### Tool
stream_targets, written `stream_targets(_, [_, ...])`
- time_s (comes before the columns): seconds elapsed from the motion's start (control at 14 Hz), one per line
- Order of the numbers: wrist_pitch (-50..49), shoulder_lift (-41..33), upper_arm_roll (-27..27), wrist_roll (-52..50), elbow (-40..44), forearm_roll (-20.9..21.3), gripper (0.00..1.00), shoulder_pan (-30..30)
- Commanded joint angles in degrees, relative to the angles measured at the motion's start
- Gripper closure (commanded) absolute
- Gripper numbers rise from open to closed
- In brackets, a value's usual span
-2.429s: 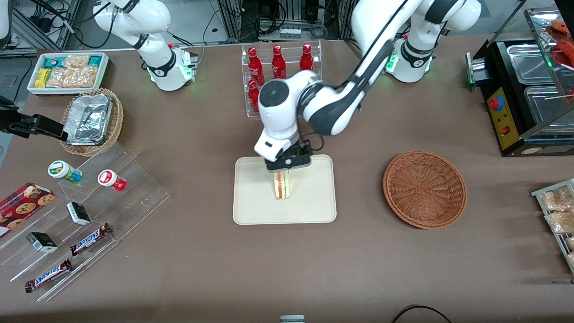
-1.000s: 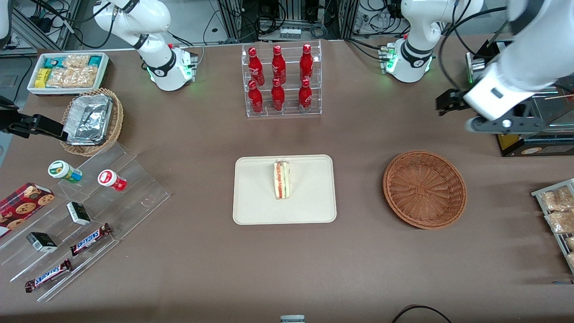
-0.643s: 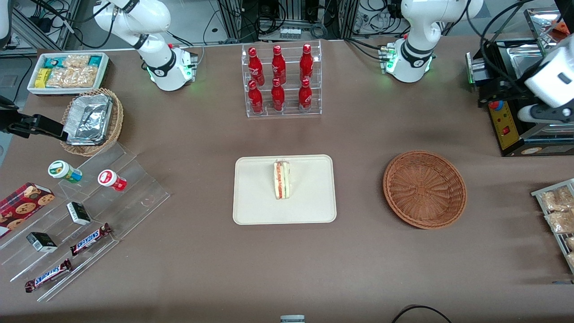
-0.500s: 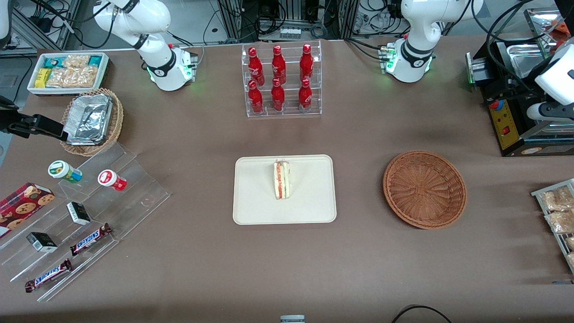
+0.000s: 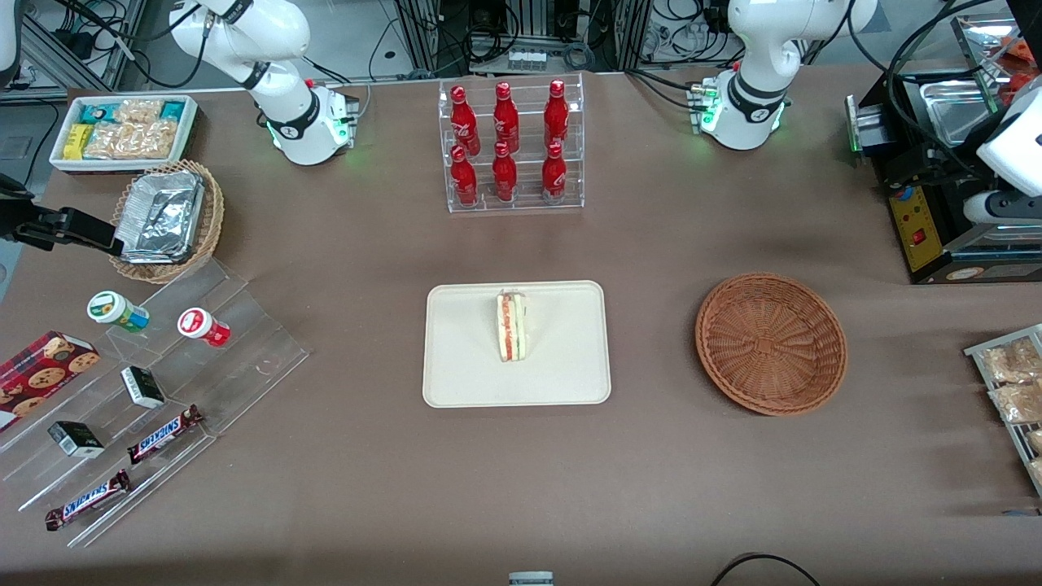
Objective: Place sandwich from basket to tray
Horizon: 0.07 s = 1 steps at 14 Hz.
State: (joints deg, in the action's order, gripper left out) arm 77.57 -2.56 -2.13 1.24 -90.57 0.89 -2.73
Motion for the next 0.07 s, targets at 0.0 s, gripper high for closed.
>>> stream_targets(0.0, [1.1, -0.17, 0.64, -3.0, -0.31, 0.78, 0.0, 0.35])
